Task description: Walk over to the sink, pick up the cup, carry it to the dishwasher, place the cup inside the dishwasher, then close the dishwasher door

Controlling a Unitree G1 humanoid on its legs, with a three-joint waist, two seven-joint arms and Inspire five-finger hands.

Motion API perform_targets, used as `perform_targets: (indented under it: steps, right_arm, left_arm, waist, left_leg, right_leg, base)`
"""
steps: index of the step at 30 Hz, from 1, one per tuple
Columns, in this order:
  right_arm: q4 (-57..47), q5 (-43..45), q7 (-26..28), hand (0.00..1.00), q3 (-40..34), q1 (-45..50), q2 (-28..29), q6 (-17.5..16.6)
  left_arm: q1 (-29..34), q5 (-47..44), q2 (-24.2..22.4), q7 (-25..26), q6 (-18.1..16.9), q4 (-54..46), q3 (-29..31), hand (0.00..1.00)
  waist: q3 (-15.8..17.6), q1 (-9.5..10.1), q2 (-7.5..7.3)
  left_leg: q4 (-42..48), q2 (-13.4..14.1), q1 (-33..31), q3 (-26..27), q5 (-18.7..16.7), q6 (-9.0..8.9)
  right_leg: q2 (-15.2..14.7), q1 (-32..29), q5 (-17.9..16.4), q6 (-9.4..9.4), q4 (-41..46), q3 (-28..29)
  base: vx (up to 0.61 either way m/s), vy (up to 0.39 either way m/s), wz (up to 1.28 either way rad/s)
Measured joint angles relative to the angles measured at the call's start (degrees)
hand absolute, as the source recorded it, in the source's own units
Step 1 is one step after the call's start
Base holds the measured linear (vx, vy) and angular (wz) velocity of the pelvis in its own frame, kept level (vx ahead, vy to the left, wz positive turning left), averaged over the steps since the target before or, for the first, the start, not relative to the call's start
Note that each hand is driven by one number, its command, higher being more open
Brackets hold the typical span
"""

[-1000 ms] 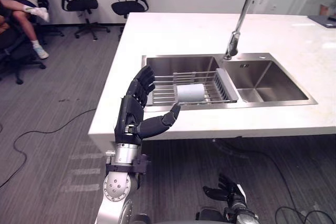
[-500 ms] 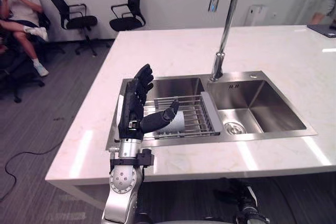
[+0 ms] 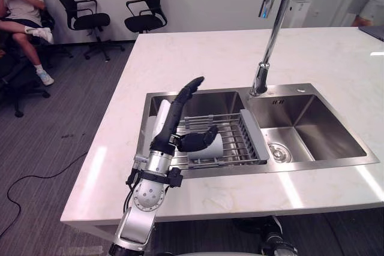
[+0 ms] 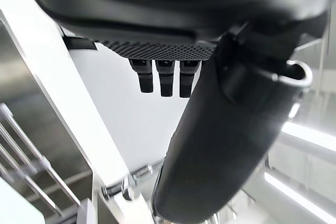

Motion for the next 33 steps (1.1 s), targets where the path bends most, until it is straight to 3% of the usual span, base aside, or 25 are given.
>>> perform_targets:
  steps: [7, 15, 33]
  right_arm:
    - [4.74, -0.03, 0.18, 0.90, -0.08, -0.06, -1.52, -0.04]
    - [6.54, -0.06, 0.49, 0.90, 0.08, -0.07, -1.67, -0.04]
    - [7.68, -0.09, 0.47, 0.90, -0.04, -0.49, -1.61, -0.05]
  left_arm:
    - [-3.12, 3.28, 2.68, -0.22, 0.37, 10.97, -0.18, 0.90]
    - [-3.52, 7.45, 6.26, -0.68, 2.11, 16.39, -0.14, 0.90]
    - [-6.86, 10.88, 7.19, 0.47, 3.32, 21.47, 0.53, 0.90]
  waist:
    - [-1.04, -1.51, -0.02]
    - [-0.98, -2.53, -0.17]
    - [-0.50, -3.56, -1.50]
  left_leg:
    - [-6.52, -0.19, 1.54, -0.84, 3.58, -0.42]
    - [-9.51, -1.93, 1.28, -1.87, 5.89, 0.47]
    - [-10.84, -3.00, 1.45, -4.59, 6.35, 0.86]
  right_leg:
    - [1.03, -0.74, 3.28, 0.15, -3.12, 1.33]
    - [-0.07, -0.37, 6.90, 0.09, -8.30, 1.48]
    - [-0.56, 1.15, 8.53, 0.79, -11.98, 1.10]
  base:
    - [-0.04, -0.015, -0.12]
    - [-0.08, 0.034, 0.00]
    - [0.01, 0.003, 0.01]
